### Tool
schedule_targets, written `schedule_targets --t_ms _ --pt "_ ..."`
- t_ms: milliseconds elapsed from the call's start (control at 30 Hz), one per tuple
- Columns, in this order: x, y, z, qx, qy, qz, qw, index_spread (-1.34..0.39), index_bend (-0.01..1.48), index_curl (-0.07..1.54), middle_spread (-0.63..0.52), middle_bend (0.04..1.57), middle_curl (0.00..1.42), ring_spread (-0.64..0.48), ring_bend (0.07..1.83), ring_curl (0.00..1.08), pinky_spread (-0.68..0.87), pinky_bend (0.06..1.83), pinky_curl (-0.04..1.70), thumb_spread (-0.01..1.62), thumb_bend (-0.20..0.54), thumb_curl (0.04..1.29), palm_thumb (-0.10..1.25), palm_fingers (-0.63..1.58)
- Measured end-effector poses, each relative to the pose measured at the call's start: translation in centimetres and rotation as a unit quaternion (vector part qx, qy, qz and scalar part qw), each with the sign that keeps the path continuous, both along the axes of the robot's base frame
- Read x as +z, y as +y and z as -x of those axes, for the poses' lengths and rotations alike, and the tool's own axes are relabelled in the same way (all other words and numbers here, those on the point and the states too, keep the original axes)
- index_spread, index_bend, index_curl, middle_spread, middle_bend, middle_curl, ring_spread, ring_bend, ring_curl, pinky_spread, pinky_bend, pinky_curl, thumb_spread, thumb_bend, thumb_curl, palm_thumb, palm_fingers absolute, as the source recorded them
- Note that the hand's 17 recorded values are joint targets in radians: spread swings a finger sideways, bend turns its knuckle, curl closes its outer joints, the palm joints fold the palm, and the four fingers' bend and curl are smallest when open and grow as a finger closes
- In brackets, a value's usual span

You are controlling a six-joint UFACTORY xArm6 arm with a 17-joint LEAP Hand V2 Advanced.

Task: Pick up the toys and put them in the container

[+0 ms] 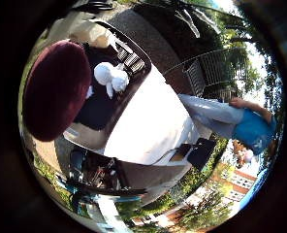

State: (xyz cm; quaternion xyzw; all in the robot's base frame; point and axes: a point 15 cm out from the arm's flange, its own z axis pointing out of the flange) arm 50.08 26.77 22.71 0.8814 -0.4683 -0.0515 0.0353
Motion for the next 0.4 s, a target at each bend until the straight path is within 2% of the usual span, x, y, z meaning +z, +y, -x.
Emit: schedule_targets --t_ms 133,300,400 --pt "5.5 -0.7 0.2 0.008 -0.032 -0.019 0.999 -0.49 0.15 0.42 0.16 0.14 0.33 0.34 0.51 0.29 0.52 1.01 0.36 1.05 -0.029 0.56 0.84 -0.07" --pt "7.4 -1.7 1.1 0.010 -0.029 -0.022 0.999 -0.48 0.17 0.38 0.17 0.14 0.30 0.34 0.48 0.29 0.52 0.97 0.33 1.05 -0.029 0.55 0.84 -0.06" --pt "13.2 -3.2 2.7 0.014 -0.056 -0.037 0.998 -0.47 0.18 0.37 0.16 0.14 0.29 0.34 0.45 0.29 0.52 0.93 0.31 1.05 -0.028 0.55 0.84 -0.05"
